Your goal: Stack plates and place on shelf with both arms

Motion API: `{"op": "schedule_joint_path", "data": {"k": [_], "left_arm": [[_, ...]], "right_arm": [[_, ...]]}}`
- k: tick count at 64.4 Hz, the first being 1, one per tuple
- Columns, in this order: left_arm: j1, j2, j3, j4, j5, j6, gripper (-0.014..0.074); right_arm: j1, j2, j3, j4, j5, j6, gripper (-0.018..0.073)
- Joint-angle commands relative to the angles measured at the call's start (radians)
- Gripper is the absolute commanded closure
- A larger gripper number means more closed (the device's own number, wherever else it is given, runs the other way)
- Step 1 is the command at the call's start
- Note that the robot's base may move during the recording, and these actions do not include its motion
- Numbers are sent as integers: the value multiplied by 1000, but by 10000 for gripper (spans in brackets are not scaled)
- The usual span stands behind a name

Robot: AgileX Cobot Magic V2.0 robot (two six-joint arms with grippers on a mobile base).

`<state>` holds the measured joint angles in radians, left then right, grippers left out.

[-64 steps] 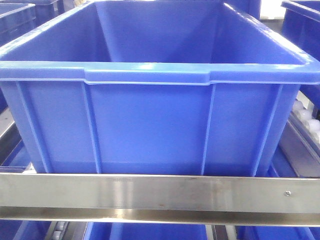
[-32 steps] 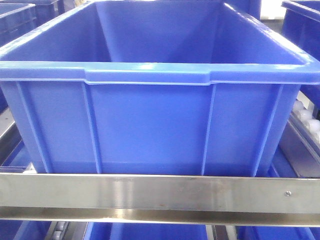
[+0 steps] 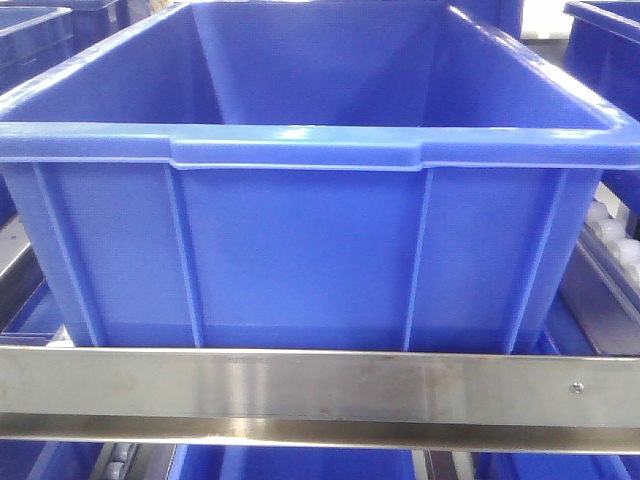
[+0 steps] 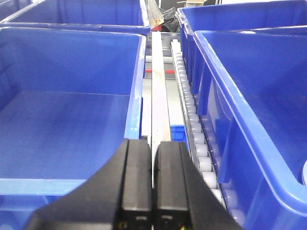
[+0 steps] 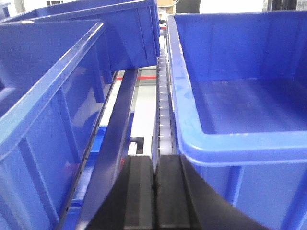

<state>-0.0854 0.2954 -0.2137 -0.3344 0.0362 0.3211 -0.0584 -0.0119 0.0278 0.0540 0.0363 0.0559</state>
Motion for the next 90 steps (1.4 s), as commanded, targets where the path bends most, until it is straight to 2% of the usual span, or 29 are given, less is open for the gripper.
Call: {"op": "schedule_joint_path", "data": {"k": [1,46,52,70,90], "left_arm": [[-2,14,-38,-2,-76,-4,516],[-2,-4,-34,-2,-85,-2,516],[9,-63,-29,52,-87,-2,516],[29,-278,125,96,-71,-2,516],[29,-322,225,99,-73,-2,516]], "right_arm": [[-1,-18,2,-10,-94,6,503],[-1,-18,2,-10,-94,6,503],[-1,-18,2,-10,-94,6,503],[-1,-18,2,-10,-94,6,503],[-1,-18,2,-10,-94,6,503]]}}
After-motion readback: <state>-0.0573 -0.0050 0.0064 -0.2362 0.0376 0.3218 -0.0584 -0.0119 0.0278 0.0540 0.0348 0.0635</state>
